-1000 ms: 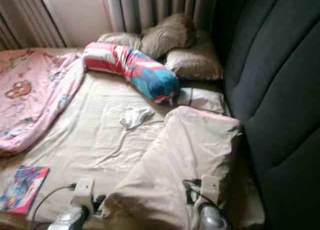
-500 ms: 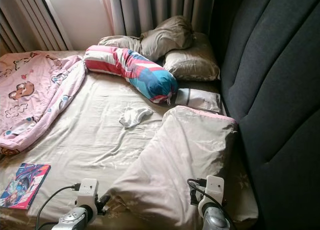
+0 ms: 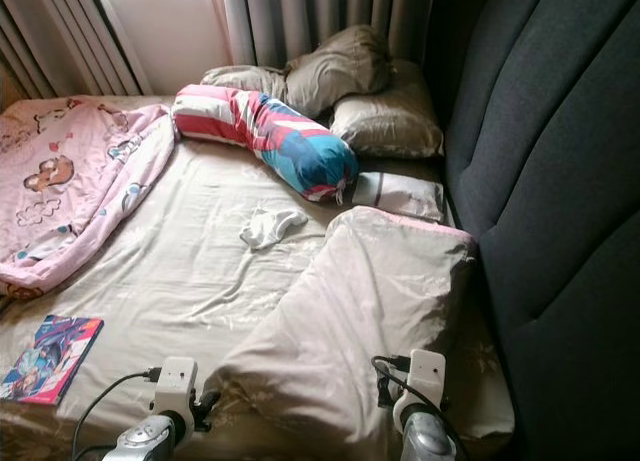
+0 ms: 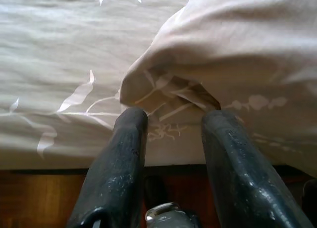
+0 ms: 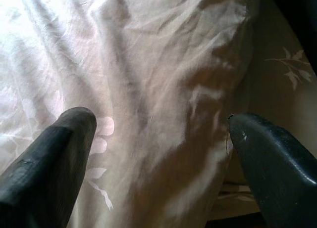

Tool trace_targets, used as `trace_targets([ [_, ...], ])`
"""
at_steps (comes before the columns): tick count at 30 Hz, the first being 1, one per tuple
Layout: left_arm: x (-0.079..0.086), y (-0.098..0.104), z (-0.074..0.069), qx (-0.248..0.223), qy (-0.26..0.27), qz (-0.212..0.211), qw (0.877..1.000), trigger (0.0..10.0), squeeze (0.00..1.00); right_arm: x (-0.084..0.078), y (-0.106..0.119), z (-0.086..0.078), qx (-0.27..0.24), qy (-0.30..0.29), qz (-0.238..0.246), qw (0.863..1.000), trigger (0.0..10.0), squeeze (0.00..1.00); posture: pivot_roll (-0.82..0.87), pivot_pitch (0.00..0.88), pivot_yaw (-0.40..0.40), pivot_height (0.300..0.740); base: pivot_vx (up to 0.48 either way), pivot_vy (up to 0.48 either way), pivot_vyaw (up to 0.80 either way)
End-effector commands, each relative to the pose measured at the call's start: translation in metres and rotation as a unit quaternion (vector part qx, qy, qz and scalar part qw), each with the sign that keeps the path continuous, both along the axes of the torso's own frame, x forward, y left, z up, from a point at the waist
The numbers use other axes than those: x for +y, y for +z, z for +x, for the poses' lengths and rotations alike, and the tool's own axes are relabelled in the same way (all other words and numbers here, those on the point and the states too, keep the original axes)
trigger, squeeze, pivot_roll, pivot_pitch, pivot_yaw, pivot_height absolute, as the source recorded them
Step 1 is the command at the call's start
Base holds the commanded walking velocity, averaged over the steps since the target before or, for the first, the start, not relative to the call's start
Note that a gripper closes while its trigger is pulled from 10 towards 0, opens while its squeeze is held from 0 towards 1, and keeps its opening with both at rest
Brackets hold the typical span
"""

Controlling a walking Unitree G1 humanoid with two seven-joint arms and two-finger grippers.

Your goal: Clean up the room

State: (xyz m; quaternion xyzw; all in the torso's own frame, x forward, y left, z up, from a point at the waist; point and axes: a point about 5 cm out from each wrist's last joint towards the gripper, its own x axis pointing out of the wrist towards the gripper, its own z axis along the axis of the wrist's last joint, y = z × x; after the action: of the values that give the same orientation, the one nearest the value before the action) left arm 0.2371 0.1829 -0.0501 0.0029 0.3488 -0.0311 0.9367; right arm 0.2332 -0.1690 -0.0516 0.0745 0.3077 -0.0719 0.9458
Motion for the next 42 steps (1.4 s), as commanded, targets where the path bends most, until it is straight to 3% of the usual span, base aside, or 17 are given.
trace_targets([
  [1,0.005,-0.002,-0.004,0.008,0.002,0.005,1.000,10.0,0.00,0.003,0.001,0.002,0.002,-0.001,0.005,1.000,10.0,0.00,-0.06,0.057,0.038,0.677,0.000,0.000,0.00],
  [20,0.004,-0.003,-0.005,0.007,-0.001,0.005,1.000,10.0,0.00,0.008,0.013,0.020,-0.023,0.013,0.019,0.999,10.0,0.00,-0.05,0.071,0.038,0.667,0.000,0.000,0.00],
  [30,0.007,-0.004,-0.008,0.010,0.000,0.008,1.000,10.0,0.00,0.006,0.018,0.026,-0.034,0.009,0.018,0.999,10.0,0.00,-0.04,0.080,0.041,0.635,0.000,0.000,0.00],
  [42,0.009,-0.003,-0.006,0.010,-0.002,0.010,1.000,10.0,0.00,0.007,0.023,0.034,-0.044,-0.011,0.048,0.998,10.0,0.00,-0.03,0.078,0.050,0.635,0.000,0.000,0.00],
])
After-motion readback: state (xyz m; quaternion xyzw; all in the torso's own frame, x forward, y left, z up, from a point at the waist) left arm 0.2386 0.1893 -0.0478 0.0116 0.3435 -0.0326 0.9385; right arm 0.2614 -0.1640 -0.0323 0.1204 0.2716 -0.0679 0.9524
